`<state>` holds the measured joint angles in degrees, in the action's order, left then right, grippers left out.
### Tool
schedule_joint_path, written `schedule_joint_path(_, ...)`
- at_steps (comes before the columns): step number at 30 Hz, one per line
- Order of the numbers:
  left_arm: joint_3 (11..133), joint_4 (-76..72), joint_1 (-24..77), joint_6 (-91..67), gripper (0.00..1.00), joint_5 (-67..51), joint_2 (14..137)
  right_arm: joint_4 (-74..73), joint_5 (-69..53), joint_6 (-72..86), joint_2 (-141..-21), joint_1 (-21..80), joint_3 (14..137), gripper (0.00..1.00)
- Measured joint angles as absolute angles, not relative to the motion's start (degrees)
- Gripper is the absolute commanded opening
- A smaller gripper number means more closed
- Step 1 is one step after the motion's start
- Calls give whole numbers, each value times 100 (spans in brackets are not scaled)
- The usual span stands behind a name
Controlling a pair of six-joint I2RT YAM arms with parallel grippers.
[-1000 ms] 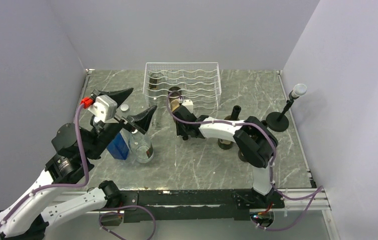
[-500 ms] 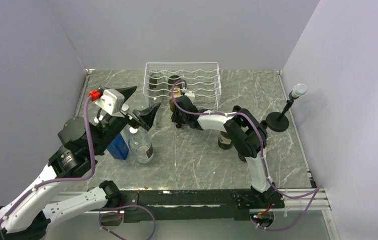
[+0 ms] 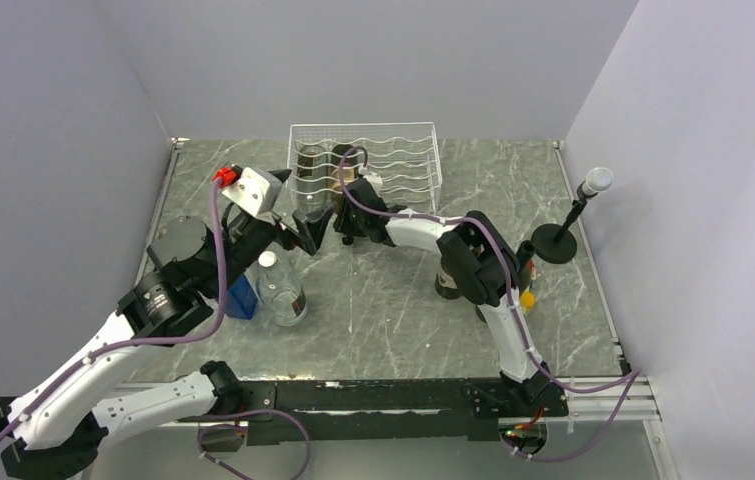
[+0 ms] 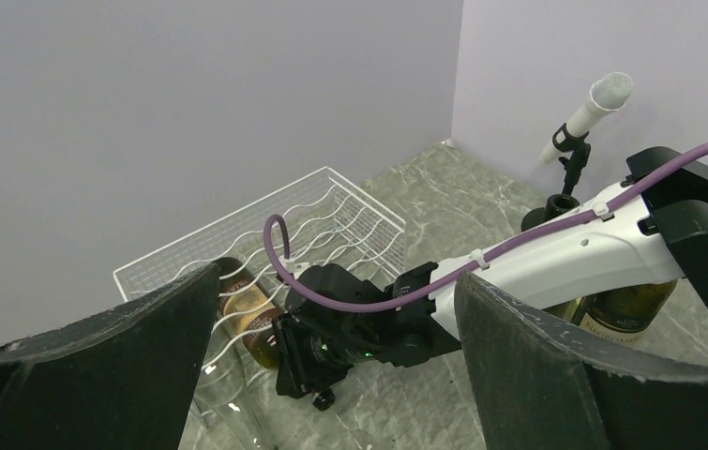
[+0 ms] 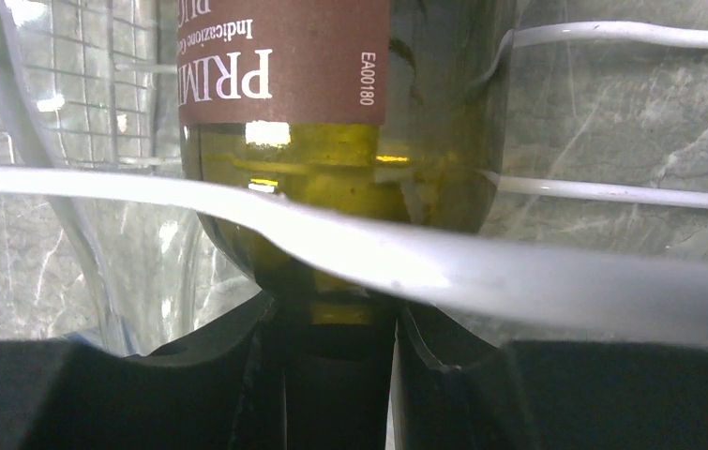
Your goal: Put the wine bottle on the wine rack
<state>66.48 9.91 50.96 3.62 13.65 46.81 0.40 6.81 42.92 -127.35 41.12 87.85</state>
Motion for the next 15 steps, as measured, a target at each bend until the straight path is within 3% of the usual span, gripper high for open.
schedule_joint_path(4,6687,1011,5096,384,99,1352,4709,-115,650,4366,-12820,4101,8954,35)
schedule_joint_path(7,6689,1017,5096,386,99,1343,4709,-215,631,4401,-12857,4091,9050,59)
schedule_joint_path(9,6689,1020,5096,384,99,1341,4711,-220,672,4425,-12860,4077,9102,71)
schedule_joint_path(11,6689,1020,5096,386,99,1341,4709,-261,755,4418,-12860,4049,9185,79)
schedule_joint_path(15,6689,1020,5096,386,99,1341,4709,-523,930,4436,-12860,4025,9314,86)
